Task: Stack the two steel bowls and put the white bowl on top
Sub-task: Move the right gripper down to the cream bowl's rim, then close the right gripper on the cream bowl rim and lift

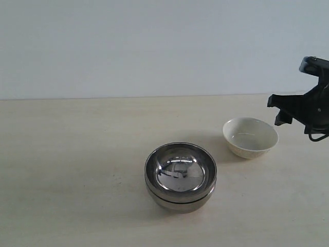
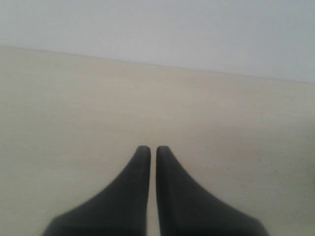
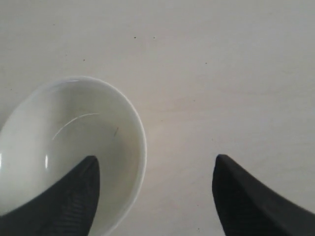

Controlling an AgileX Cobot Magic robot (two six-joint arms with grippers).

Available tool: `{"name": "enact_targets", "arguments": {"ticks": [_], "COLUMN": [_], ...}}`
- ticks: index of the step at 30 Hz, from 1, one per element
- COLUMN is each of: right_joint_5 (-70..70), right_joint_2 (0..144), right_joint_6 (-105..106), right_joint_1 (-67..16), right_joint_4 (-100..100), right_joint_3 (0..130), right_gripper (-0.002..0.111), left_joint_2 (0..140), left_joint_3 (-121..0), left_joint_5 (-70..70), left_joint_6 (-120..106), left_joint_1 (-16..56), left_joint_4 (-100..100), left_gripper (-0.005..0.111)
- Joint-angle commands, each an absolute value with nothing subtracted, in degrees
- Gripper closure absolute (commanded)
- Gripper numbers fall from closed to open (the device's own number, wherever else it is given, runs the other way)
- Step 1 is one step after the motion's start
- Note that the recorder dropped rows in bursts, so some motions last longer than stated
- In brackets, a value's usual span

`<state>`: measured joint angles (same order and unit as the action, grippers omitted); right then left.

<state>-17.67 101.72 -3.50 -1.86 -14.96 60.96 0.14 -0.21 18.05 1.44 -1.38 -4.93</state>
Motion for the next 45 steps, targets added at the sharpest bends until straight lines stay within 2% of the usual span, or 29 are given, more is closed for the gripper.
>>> {"name": "enact_targets", "arguments": {"ticks": [1, 8, 24, 25, 28, 32, 34, 45], "right_joint_5": [-16.00, -10.85, -6.57, -6.30, -5.60, -5.43, -5.77, -9.46], "right_joint_2": [103.61, 106.42, 112.45, 112.57, 112.68, 112.68, 112.68, 112.19], "right_joint_6": [-3.01, -3.11, -3.04, -3.19, -3.28, -3.16, -3.26, -4.09], "right_joint_1": [-2.46, -6.56, -6.32, -6.32, -6.32, -6.32, -6.32, -6.32], "right_joint_4": [-15.75, -16.34, -16.34, -16.34, -16.34, -16.34, -16.34, -16.34], "right_joint_3": [61.26, 61.26, 61.26, 61.26, 61.26, 61.26, 61.26, 61.26], "right_gripper": [0.049, 0.049, 0.049, 0.053, 0.083, 0.104, 0.108, 0.108], "left_joint_2": [0.00, 0.00, 0.00, 0.00, 0.00, 0.00, 0.00, 0.00], "left_joint_3": [0.00, 0.00, 0.00, 0.00, 0.00, 0.00, 0.00, 0.00], "left_joint_5": [17.52, 17.52, 17.52, 17.52, 17.52, 17.52, 17.52, 17.52], "left_joint_6": [2.13, 2.13, 2.13, 2.13, 2.13, 2.13, 2.13, 2.13], "left_joint_1": [-1.62, -1.62, -1.62, -1.62, -1.62, -1.62, -1.62, -1.62], "left_joint_4": [-4.84, -4.84, -4.84, -4.84, -4.84, -4.84, -4.84, -4.84], "left_gripper": [0.103, 0.103, 0.103, 0.103, 0.103, 0.103, 0.103, 0.103]}}
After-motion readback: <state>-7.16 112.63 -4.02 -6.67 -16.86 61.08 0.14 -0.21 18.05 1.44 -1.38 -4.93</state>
